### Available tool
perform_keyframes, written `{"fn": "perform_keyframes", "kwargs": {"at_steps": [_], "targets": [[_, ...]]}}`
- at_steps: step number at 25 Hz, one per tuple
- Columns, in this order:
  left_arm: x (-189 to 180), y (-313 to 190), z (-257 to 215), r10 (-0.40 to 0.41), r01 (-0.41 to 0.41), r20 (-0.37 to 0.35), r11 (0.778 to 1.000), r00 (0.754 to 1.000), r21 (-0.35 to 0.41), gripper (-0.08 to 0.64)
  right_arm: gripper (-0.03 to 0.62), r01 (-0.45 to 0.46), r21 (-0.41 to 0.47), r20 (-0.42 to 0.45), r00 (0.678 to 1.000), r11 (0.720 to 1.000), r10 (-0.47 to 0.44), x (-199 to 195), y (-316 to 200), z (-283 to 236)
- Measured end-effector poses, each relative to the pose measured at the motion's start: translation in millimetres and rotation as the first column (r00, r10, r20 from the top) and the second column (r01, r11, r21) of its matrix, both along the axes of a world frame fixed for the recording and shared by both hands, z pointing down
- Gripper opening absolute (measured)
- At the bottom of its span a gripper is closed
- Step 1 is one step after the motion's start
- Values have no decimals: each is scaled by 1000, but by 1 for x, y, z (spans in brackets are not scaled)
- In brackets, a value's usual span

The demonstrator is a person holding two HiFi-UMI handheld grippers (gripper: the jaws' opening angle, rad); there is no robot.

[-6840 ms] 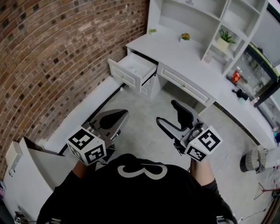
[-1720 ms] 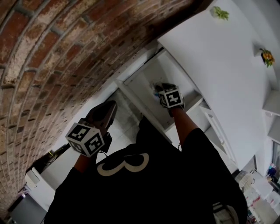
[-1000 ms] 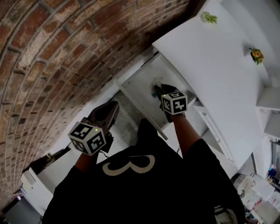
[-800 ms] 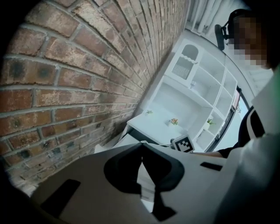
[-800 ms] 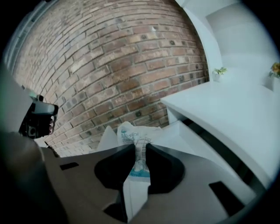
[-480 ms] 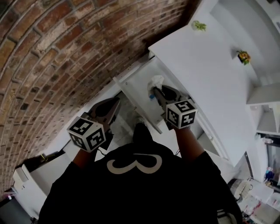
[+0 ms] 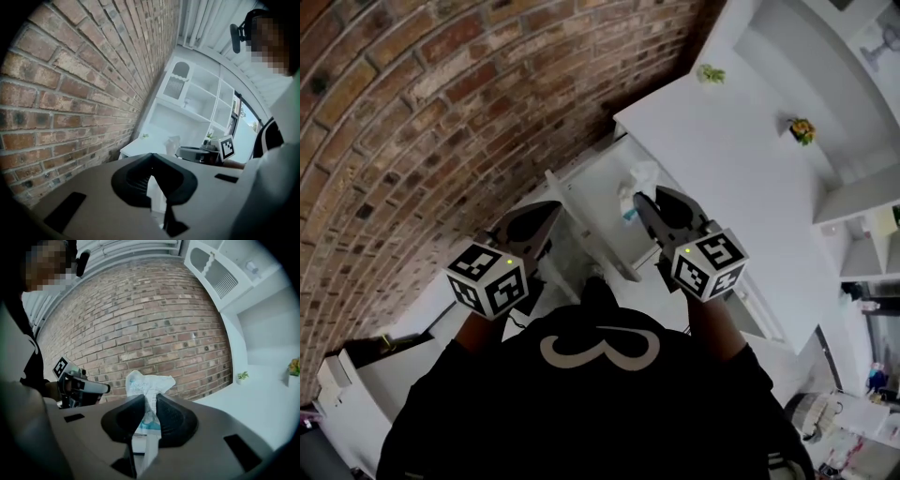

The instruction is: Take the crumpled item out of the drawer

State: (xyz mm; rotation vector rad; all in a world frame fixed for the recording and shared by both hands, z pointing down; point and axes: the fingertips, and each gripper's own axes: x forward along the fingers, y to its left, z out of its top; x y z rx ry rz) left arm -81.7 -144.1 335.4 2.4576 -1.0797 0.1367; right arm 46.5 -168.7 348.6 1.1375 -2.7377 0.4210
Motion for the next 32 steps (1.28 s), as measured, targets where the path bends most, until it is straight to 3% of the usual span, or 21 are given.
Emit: {"fn": "perform_keyframes", "kwargs": {"at_steps": [7,18,32], "targets": [[7,10,-27,20,-18,-35,998,999,63,3,86,20,68,18,1000,998,-22,3,27,-37],[14,26,-52,76,-72,-21,988,997,137,3,78,20,148,45,999,989,-27,2,50,-64],[19,28,-51,95,-91,-21,986,995,143,3,74,5,134,69,998,991,-14,8,55,-61]]}}
